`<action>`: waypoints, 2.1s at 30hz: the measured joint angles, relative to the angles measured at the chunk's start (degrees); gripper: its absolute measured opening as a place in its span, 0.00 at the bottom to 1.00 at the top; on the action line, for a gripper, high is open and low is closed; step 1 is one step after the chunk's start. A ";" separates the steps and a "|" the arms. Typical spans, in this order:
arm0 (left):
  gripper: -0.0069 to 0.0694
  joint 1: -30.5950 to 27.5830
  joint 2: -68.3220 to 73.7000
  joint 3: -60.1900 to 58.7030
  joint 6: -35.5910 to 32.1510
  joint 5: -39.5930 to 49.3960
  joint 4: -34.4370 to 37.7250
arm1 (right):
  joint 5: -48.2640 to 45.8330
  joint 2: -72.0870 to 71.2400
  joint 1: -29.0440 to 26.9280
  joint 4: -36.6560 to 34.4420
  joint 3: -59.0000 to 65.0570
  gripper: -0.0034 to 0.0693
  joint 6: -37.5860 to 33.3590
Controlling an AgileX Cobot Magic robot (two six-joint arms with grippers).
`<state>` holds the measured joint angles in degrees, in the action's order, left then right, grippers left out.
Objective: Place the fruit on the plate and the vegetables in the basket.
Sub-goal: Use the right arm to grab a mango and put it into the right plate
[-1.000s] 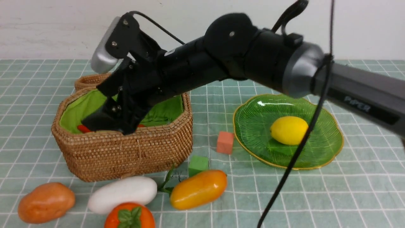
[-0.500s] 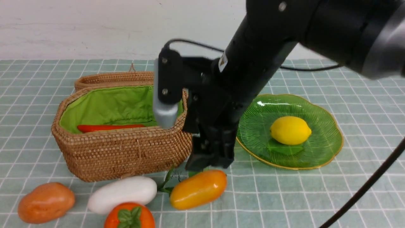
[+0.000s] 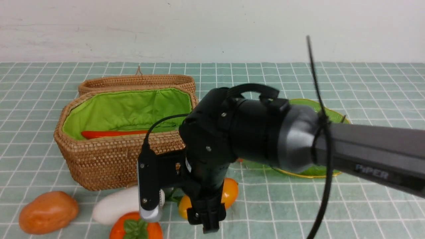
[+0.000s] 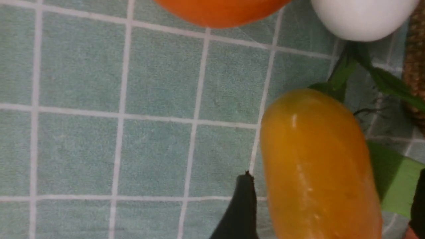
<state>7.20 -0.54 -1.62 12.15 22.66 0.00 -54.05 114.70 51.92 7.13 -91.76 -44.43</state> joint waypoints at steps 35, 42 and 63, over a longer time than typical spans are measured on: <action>0.40 0.00 0.00 0.00 0.00 0.00 0.00 | -8.97 -7.05 -28.31 -11.46 -7.26 0.80 11.52; 0.40 0.00 0.00 0.00 0.00 0.00 0.00 | -1.72 -3.17 -35.63 -18.99 -7.26 0.80 16.97; 0.40 0.00 0.00 0.00 0.00 0.00 0.00 | -11.37 -1.81 -35.45 -17.69 -6.83 0.88 27.26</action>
<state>7.20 -0.54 -1.62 12.15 22.66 0.00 -65.42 112.89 16.47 -10.57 -98.59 -17.17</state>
